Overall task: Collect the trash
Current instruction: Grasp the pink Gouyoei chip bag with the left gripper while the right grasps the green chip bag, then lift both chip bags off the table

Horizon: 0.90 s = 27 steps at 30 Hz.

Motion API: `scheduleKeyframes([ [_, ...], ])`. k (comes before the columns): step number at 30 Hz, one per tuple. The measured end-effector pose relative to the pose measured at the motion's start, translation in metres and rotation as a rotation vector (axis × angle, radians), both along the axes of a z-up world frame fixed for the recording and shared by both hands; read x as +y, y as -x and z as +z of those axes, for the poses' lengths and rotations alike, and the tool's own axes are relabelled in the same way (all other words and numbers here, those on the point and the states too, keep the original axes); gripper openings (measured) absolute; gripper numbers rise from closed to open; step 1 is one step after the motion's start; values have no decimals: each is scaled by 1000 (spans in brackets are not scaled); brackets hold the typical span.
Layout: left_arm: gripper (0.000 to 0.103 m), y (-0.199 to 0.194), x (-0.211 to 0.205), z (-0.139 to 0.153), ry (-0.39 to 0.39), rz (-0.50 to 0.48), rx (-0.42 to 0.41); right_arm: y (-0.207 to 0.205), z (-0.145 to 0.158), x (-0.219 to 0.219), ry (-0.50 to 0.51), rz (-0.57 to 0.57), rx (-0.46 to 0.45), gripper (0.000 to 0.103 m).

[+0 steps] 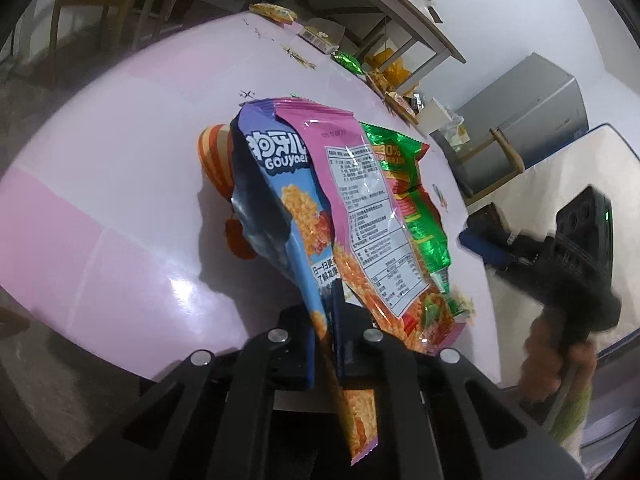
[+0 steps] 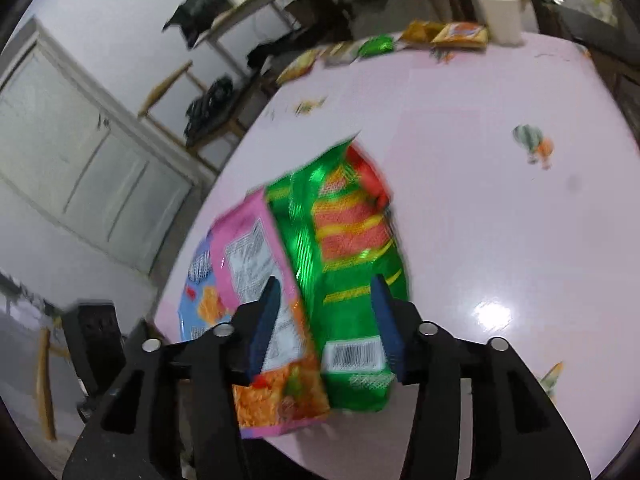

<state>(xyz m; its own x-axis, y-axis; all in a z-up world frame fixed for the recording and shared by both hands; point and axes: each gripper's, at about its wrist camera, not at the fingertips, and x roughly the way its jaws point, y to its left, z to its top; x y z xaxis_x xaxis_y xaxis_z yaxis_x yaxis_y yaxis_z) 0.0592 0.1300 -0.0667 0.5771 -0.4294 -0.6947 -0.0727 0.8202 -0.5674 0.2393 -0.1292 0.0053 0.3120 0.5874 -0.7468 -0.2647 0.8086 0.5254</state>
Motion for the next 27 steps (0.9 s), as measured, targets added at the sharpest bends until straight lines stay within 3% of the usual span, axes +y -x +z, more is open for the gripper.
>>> scheduleKeyframes([
  [4, 6, 1, 0, 0, -22, 5, 1, -24, -13, -16, -44, -57, 63, 57],
  [12, 6, -1, -1, -2, -55, 10, 11, -41, -47, -8, -89, 10, 199, 56],
  [18, 6, -1, -2, -2, -72, 9, 6, -37, -49, 8, -78, 57, 205, 34],
  [23, 5, 1, -2, -1, -82, 15, 4, -32, -50, 13, -6, 47, 194, 6],
  [27, 5, 0, -3, 0, -79, 19, 0, -23, -49, 9, 29, 28, 183, 1],
])
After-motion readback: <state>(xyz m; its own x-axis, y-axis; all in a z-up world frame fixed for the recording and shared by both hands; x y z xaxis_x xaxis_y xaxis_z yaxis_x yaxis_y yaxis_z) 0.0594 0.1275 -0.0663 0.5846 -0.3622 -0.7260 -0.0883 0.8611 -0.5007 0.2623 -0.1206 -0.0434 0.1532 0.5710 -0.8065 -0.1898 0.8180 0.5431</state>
